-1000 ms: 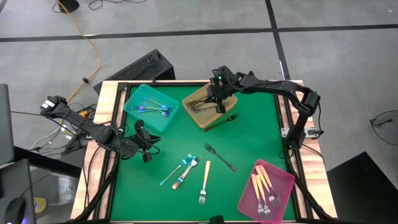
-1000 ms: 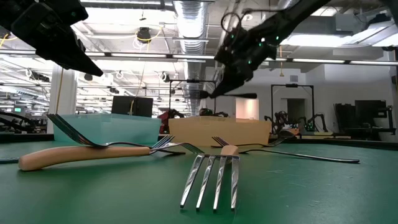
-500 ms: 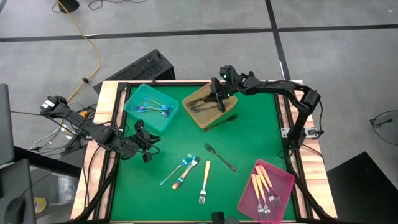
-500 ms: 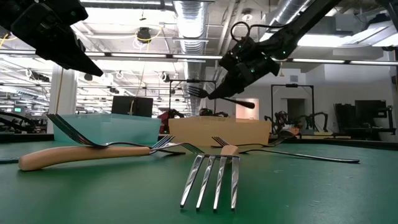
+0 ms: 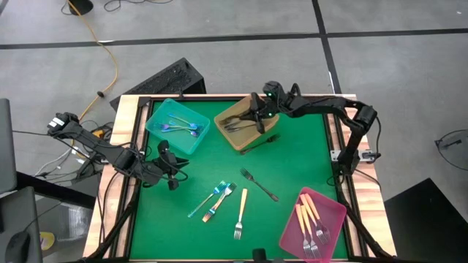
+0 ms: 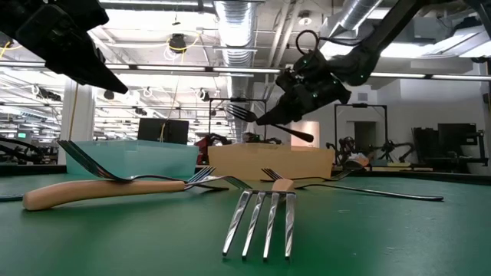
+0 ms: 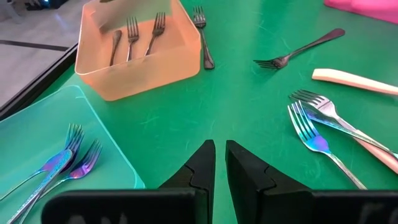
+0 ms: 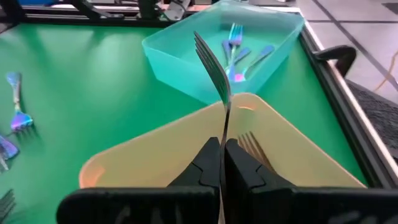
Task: Sort silverware by color (type)
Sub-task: Put the black fork into the yellow bin
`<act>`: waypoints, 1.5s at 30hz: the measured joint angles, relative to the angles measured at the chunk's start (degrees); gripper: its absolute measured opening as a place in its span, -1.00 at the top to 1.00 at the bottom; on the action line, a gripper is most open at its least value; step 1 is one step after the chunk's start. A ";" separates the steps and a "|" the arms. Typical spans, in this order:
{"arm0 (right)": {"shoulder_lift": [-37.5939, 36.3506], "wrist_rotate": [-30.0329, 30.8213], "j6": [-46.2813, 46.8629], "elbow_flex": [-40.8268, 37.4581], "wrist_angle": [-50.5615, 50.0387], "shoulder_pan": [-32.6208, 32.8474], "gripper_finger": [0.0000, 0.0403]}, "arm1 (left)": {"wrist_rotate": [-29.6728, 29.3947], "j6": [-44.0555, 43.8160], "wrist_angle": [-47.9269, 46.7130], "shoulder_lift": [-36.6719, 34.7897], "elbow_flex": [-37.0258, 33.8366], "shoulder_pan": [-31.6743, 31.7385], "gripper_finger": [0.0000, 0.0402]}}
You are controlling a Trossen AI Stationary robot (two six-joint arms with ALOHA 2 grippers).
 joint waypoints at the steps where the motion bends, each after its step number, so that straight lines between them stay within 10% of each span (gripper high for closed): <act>1: 0.00 0.01 0.03 -0.51 0.73 0.02 0.87 | -0.26 -0.02 0.00 0.00 0.00 0.00 0.88; 28: 7.81 -4.02 7.90 -6.03 16.29 -1.99 0.87 | -0.70 0.17 0.02 0.00 0.00 0.00 0.88; 45: 8.28 5.16 1.84 -5.95 9.63 -0.11 0.87 | -2.55 0.85 -0.02 0.00 -0.02 0.00 0.88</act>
